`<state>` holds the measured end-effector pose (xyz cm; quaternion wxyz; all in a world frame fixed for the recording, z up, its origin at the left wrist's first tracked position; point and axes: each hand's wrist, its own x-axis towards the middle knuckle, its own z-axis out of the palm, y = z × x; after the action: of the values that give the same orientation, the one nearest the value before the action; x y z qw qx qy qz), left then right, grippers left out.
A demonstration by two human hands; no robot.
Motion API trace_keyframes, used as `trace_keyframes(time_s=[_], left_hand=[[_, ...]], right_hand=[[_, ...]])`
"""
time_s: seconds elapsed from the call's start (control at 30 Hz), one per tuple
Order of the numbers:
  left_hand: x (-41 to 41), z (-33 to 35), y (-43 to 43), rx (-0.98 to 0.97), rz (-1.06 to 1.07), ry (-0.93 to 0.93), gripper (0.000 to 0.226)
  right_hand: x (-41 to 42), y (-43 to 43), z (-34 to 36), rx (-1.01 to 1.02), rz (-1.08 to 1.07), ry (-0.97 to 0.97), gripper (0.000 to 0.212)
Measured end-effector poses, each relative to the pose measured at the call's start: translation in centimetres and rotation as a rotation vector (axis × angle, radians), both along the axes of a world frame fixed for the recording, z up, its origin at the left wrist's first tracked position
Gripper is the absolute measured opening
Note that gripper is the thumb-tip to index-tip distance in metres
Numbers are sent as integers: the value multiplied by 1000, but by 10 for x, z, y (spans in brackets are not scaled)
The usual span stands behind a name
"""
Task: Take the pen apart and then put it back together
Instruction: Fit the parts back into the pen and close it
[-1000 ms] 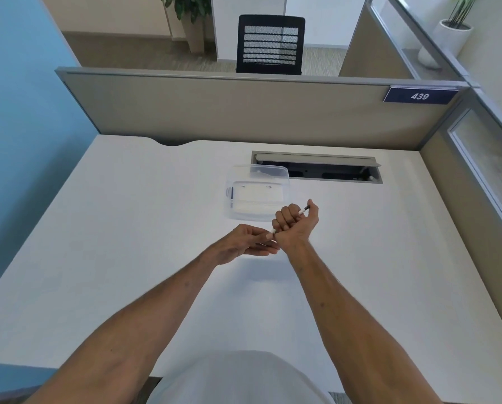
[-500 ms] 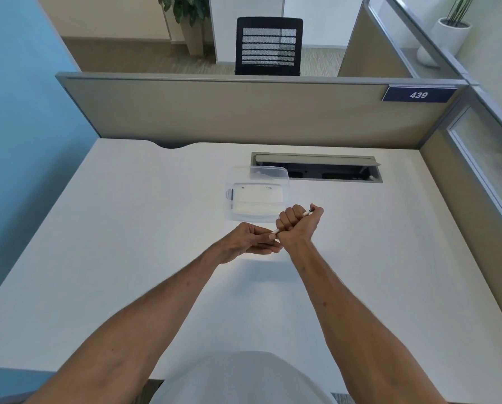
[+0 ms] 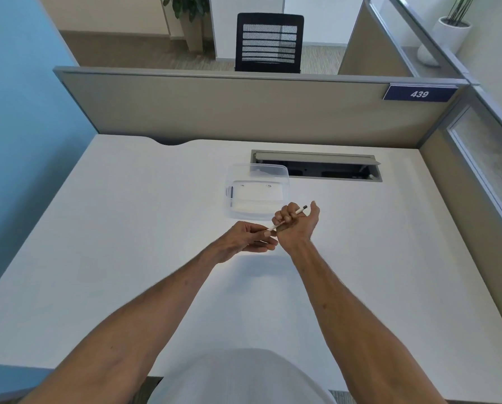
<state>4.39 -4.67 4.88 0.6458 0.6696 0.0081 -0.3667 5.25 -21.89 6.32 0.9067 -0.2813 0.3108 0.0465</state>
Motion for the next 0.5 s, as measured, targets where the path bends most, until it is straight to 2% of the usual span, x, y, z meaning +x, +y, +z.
trace_keyframes(time_s=[0.07, 0.13, 0.33, 0.5], left_hand=[[1, -2, 3, 20, 40, -20, 39], [3, -3, 7, 36, 66, -30, 38], [4, -5, 15, 88, 93, -30, 38], [5, -10, 20, 187, 110, -82, 35]], right_hand=[[1, -2, -1, -74, 29, 20, 61], [1, -5, -4, -185, 57, 66, 53], [-5, -13, -18, -531, 143, 87, 12], [-13, -23, -24, -826, 293, 1, 31]])
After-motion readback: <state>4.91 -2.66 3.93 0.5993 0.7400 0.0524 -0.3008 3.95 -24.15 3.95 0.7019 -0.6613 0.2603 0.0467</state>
